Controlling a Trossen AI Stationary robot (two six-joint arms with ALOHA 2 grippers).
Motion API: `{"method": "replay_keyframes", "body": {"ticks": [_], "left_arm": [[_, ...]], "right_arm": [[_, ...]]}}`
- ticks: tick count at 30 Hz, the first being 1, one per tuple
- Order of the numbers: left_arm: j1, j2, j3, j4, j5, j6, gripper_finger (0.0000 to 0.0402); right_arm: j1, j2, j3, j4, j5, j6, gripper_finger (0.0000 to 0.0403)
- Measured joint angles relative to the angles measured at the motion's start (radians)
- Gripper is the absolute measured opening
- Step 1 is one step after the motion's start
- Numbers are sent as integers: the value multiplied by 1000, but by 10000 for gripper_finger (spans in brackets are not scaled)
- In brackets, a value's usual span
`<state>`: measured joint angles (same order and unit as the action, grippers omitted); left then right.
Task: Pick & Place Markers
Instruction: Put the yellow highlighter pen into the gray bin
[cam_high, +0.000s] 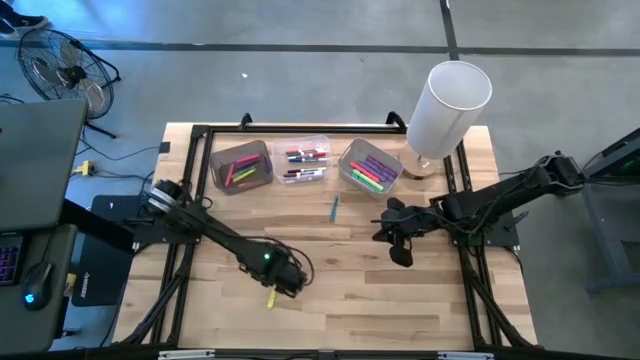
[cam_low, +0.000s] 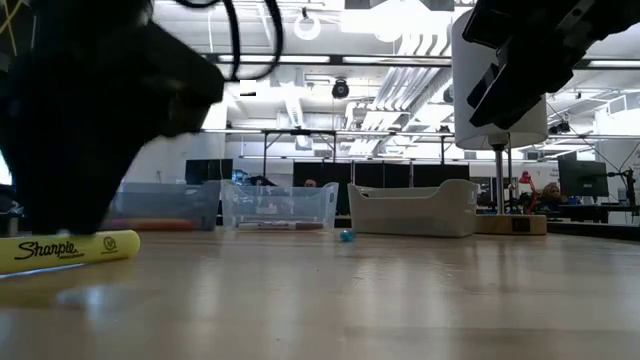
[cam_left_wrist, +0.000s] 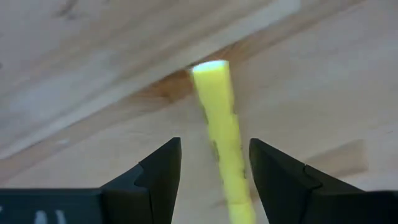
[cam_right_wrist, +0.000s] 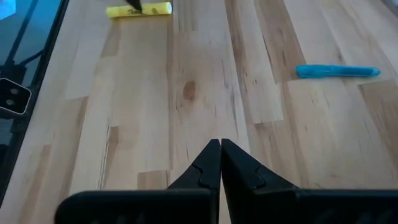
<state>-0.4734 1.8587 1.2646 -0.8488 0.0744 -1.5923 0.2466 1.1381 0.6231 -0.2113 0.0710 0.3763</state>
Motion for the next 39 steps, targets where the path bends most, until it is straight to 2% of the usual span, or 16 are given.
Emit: {"method": "replay_keyframes", "body": {"ticks": [5, 8, 11, 12, 14, 17, 20, 22, 24, 26, 28, 30, 34, 39], "left_arm": [[3, 67, -2, 28, 25, 15, 175], [16, 95, 5, 23, 46, 34, 134], [47, 97, 3, 28, 54, 133, 61], [64, 97, 3, 39, 63, 171, 49], [108, 91, 14, 28, 79, 245, 53], [188, 52, 58, -85, 5, 408, 53], [294, 19, 163, -167, -68, 586, 53], [358, -15, 243, -281, -111, 733, 53], [429, -19, 351, -225, -178, 894, 53], [505, -12, 442, -247, -247, 1047, 53], [584, -1, 531, -174, -270, 1203, 53], [656, 41, 602, -65, -246, 1322, 53], [764, 155, 679, 34, -152, 1472, 53], [839, 265, 766, 88, -23, 1510, 53]], "right_arm": [[0, 0, 0, 9, -1, 0, 2], [-1, 0, 0, 17, 2, 6, 2], [-1, 0, 0, 27, 3, 7, 1], [-2, 0, 0, 29, 6, 7, 1], [-3, 0, 0, 28, 12, 17, 1], [-3, 1, 0, 27, 31, 63, 1], [-3, 1, 0, 29, 35, 93, 1], [-4, 1, 0, 27, 41, 100, 1], [-4, 1, 0, 29, 61, 117, 1], [-4, 1, 0, 38, 94, 125, 0], [-5, 1, 0, 40, 128, 143, 1], [-6, 1, 0, 46, 154, 157, 0], [-20, 1, 0, 44, 172, 208, 0], [-51, 1, 0, 44, 166, 260, 0]]}}
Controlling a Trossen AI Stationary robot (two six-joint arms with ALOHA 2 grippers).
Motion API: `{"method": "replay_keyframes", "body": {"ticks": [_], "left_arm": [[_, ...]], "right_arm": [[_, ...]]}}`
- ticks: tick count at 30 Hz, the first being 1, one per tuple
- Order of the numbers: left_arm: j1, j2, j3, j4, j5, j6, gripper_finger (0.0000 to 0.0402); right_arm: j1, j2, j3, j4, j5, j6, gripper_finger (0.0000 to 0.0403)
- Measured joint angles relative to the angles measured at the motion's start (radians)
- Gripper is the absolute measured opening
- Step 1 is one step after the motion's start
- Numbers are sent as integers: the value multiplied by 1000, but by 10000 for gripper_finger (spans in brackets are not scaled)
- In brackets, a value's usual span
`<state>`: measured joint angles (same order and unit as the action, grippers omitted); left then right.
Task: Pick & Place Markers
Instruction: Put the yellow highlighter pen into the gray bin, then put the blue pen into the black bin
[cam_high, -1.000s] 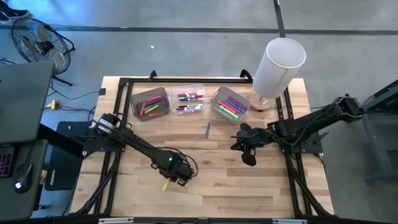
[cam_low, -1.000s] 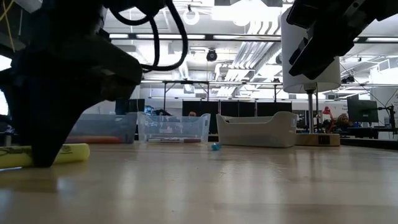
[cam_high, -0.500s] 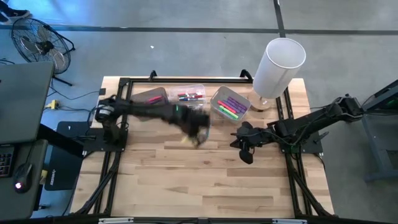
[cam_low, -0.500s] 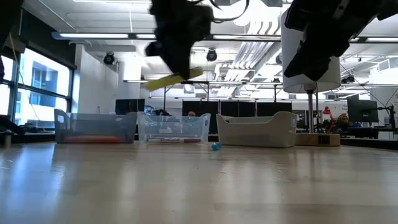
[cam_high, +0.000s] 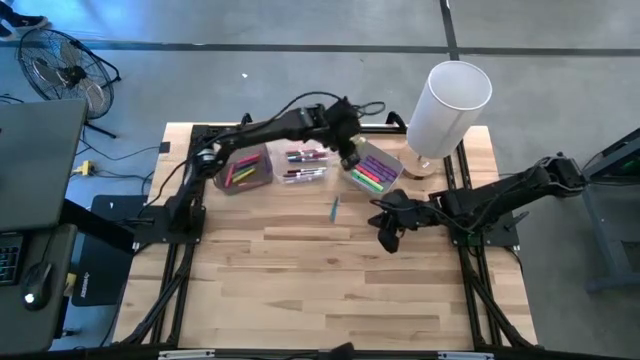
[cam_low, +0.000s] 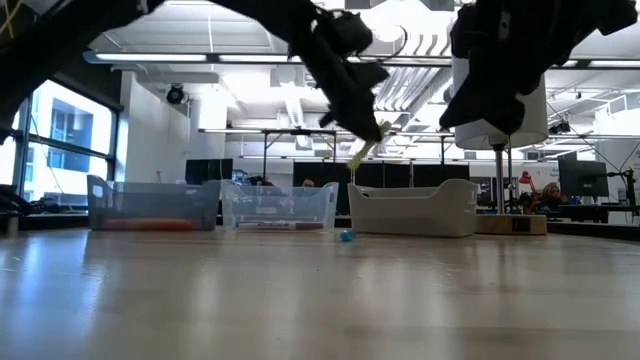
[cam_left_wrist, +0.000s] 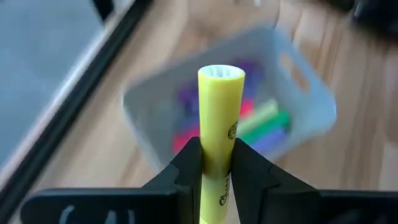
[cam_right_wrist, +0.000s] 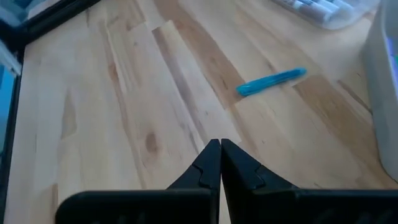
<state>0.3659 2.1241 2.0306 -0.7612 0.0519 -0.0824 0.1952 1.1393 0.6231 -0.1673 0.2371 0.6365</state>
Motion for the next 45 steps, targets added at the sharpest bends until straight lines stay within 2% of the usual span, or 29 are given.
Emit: {"method": "replay_keyframes", "body": {"ticks": [6, 13, 16, 18, 21, 24, 28, 30, 32, 34, 38, 41, 45], "left_arm": [[6, 86, 34, 87, 75, 10, 60], [7, 87, 38, 130, 64, 35, 198], [7, 86, 38, 126, 62, 60, 231], [7, 72, 37, 87, 62, 51, 237], [2, 35, 38, 51, 65, 26, 223], [-13, -9, 38, -35, 61, 2, 184], [-57, -39, 33, -172, 61, -5, 101], [-93, -53, 24, -179, 44, -6, 49], [-134, -82, -42, -172, 14, -32, 13], [-186, -113, -148, -158, -14, -75, 14], [-296, -204, -459, 68, -20, -193, 6], [-376, -321, -715, 331, -1, -271, 4], [-466, -517, -1054, 595, -93, -365, 1]], "right_arm": [[-44, 0, 0, -7, 0, 50, 0], [-91, 0, 0, -9, 0, 63, 0], [-105, 0, 0, -9, 0, 62, 0], [-109, 0, 0, -8, 0, 60, 0], [-111, 0, 0, -8, -13, 42, 0], [-111, 0, 0, -8, -40, 24, 0], [-111, 0, 0, -9, -88, -1, 0], [-108, 0, 0, -10, -116, -17, 0], [-99, 0, 0, -17, -133, -26, 0], [-80, 0, 0, -23, -134, -37, 0], [-32, 0, 0, -39, -133, -75, 0], [-3, 0, 0, -42, -133, -95, 0], [11, 0, 0, -39, -132, -105, 0]]}}
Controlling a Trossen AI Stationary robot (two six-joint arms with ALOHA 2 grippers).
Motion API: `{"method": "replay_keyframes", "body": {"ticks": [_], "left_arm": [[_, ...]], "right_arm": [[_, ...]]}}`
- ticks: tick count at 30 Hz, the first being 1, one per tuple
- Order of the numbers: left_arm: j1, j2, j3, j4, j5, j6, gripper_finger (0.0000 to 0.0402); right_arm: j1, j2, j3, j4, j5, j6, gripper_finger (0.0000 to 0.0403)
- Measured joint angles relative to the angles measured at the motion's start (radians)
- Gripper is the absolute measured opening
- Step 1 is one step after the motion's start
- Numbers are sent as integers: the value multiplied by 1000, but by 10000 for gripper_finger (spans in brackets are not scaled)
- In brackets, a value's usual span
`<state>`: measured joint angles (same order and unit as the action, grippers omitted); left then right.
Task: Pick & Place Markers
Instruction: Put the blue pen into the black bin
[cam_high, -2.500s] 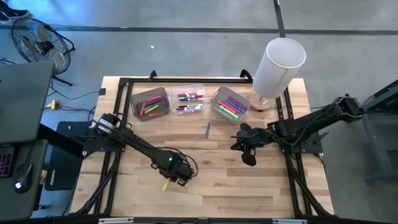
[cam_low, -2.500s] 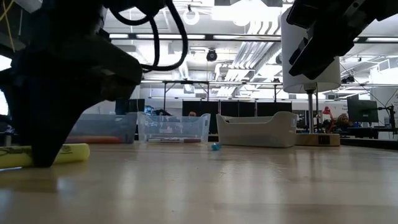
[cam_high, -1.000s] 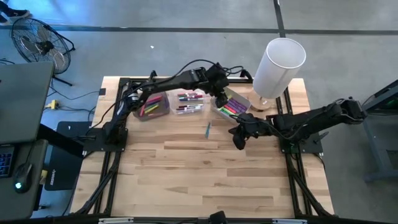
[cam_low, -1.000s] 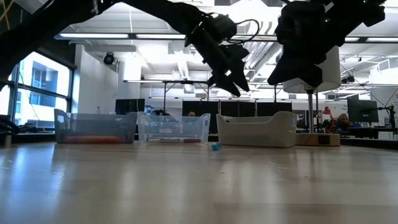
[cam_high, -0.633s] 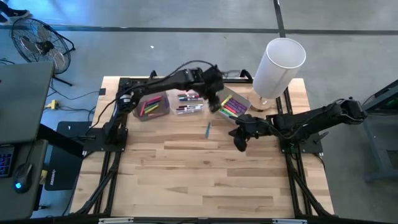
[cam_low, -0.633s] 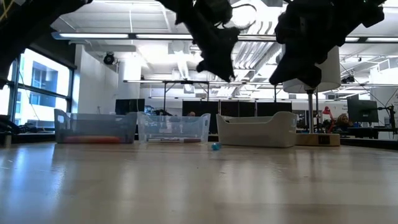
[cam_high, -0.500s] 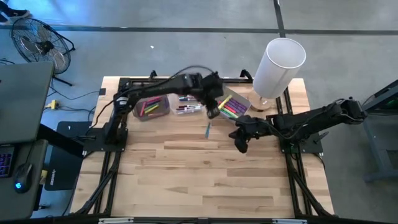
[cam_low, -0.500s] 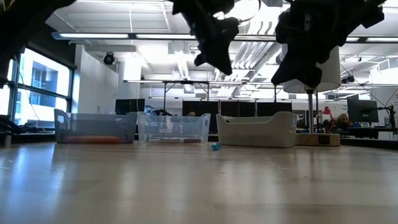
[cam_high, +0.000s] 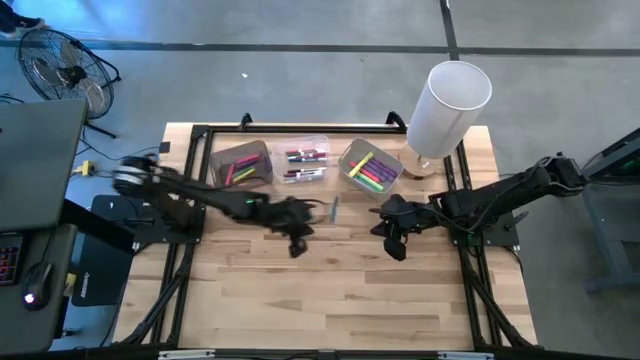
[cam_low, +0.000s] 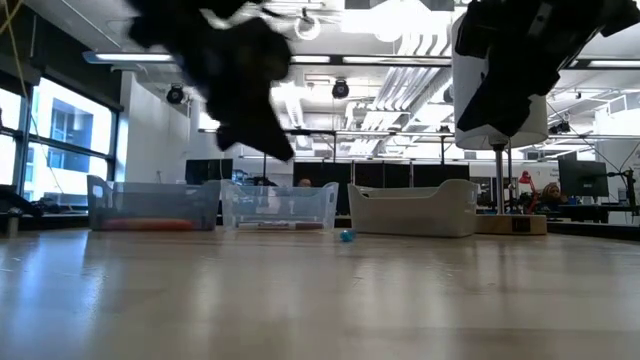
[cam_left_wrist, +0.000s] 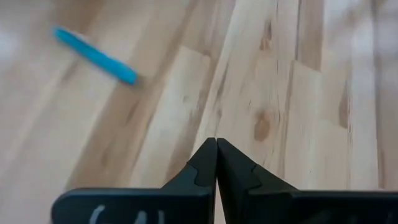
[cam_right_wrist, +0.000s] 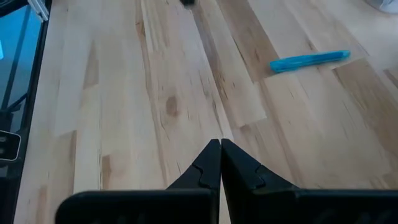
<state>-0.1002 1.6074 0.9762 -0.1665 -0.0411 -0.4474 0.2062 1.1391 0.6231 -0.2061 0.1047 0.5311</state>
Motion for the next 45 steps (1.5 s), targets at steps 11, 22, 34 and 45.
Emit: {"method": "replay_keyframes", "body": {"ticks": [11, 22, 34, 45], "left_arm": [[-92, -587, -645, 438, -182, 234, 0], [74, -994, -919, 515, 57, 439, 0], [157, -1434, -960, 188, 177, 322, 0], [159, -1587, -943, 155, 208, 267, 0]], "right_arm": [[-3, 0, 0, 58, -5, -34, 0], [-3, 0, 0, 212, 117, 74, 0], [-3, 0, 0, 214, 167, 148, 0], [-6, 7, 1, 212, 190, 261, 0]]}}
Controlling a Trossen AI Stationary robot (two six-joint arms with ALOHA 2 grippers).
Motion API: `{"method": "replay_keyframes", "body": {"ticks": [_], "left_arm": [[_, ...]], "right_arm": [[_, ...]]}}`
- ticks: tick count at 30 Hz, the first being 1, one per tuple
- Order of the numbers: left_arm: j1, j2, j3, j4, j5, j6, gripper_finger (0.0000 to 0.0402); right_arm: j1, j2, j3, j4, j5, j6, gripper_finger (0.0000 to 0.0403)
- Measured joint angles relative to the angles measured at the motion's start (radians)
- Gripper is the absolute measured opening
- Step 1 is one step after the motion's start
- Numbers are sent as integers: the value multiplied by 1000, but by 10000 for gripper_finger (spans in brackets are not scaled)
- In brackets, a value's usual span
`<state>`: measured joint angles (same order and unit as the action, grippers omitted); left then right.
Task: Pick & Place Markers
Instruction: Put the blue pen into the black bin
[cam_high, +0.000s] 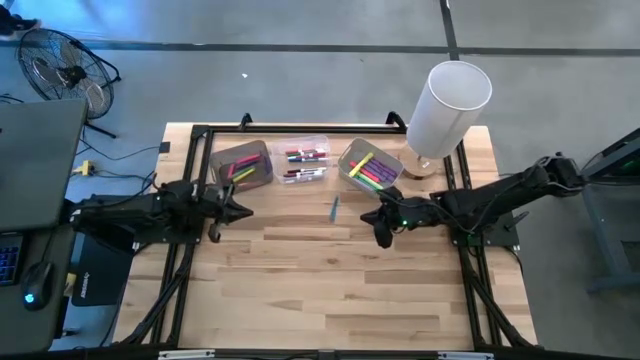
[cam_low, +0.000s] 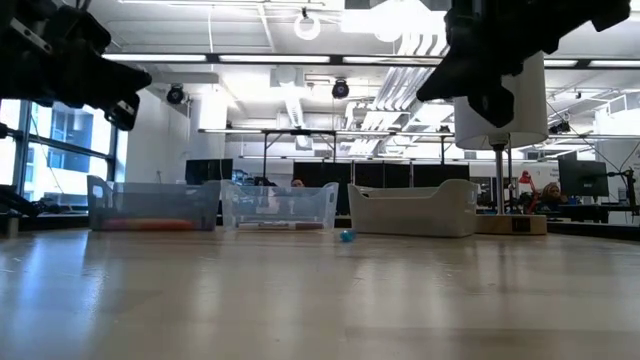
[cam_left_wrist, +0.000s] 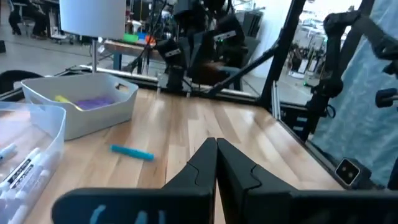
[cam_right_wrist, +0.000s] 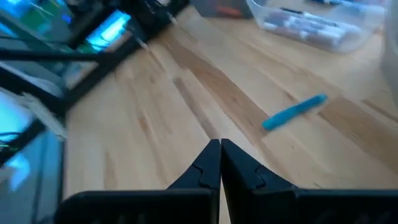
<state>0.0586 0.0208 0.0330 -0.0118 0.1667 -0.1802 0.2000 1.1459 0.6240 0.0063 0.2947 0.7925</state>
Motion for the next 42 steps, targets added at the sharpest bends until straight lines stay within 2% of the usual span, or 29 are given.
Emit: {"method": "replay_keyframes", "body": {"ticks": [2, 6, 11, 14, 17, 21, 24, 28, 36, 42], "left_arm": [[0, 10, 0, -4, -2, -8, 0], [0, 9, 0, -7, -39, -8, 1], [0, 9, -2, 9, -68, -8, 1], [0, 10, -2, 7, -72, -8, 1], [0, 9, -2, 7, -76, -8, 1], [0, 9, -2, 7, -79, -8, 1], [0, 9, -2, 8, -80, -8, 1], [0, 9, -2, 8, -80, -8, 1], [0, 9, -2, 8, -80, -8, 1], [0, 9, -2, 9, -81, -8, 1]], "right_arm": [[-4, 23, 20, -36, -3, 10, 0], [-20, 161, 151, -115, -23, -127, 0], [-63, 438, 452, -281, -5, -210, 0], [-95, 609, 673, -478, 89, -115, 0], [-123, 755, 870, -778, 202, 91, 0], [-179, 885, 1037, -1028, 172, 280, 0], [-220, 932, 1069, -1042, 102, 328, 1], [-269, 948, 1038, -962, -26, 334, 16], [-314, 949, 939, -868, -105, 369, 99], [-320, 944, 808, -659, -163, 409, 116]]}}
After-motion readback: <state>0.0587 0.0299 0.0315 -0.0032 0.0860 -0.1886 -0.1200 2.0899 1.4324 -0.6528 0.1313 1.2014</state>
